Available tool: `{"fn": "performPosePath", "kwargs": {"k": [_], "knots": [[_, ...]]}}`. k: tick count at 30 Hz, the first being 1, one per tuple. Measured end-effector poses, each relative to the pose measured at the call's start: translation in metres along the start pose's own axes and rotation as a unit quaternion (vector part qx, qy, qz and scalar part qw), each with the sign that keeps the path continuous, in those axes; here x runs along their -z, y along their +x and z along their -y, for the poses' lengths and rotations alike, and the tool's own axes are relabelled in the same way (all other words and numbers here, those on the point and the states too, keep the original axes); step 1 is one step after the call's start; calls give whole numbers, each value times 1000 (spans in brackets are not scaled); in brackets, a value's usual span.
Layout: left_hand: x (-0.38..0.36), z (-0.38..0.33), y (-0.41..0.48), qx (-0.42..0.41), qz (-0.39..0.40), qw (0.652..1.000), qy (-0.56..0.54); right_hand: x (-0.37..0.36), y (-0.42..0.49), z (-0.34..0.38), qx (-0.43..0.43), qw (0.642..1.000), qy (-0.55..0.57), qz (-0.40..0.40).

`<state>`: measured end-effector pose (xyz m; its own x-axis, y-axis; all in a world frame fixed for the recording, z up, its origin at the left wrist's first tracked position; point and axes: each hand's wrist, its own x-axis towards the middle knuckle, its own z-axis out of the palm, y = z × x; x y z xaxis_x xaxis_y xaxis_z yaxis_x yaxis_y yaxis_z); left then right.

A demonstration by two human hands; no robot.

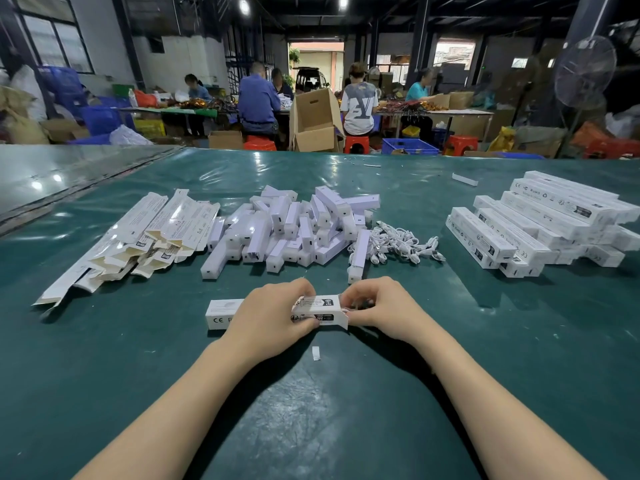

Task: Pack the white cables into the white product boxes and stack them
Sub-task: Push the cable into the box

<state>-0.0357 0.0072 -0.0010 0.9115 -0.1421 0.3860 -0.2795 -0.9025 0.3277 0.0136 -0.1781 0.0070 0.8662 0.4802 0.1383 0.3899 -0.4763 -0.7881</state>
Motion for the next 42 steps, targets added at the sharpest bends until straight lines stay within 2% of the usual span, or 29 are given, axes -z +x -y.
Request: {"fn": "performPosePath", "kwargs": {"k": [2,4,8,10,12,16,20,22,25,33,38,42], "knots": [[0,1,0,0,5,1000,-2,5,-1,-1,-8,999,41,31],[-2,1,1,-4,7,1000,-5,4,-1,-2,-16,998,54,23],[-6,1,2,-10,-4,1000,7,-6,3,-4,-25,996,21,-78],[-7,1,3,-6,-9,1000,8,-6,3,-4,-25,995,-26,-91],[-7,1,2,-1,-10,1000,8,-4,4,-5,-17,996,-52,-70],[-8,2,2,4,-9,1000,8,2,1,-4,-3,1000,-7,9],[-7,3,2,9,-5,1000,13,9,1,-3,0,999,15,43],[-7,1,1,8,-4,1000,13,9,0,-4,-9,998,48,44],[-5,-1,0,-1,-5,1000,17,4,-1,-6,-7,997,80,-9],[-1,-2,-1,-2,-5,1000,7,-7,3,-7,41,995,-74,-52],[-3,-2,-3,-21,-25,999,-3,-9,5,-7,46,989,-138,-13],[0,-4,-3,-47,-54,997,-4,-11,3,-8,52,992,-110,-32]]}}
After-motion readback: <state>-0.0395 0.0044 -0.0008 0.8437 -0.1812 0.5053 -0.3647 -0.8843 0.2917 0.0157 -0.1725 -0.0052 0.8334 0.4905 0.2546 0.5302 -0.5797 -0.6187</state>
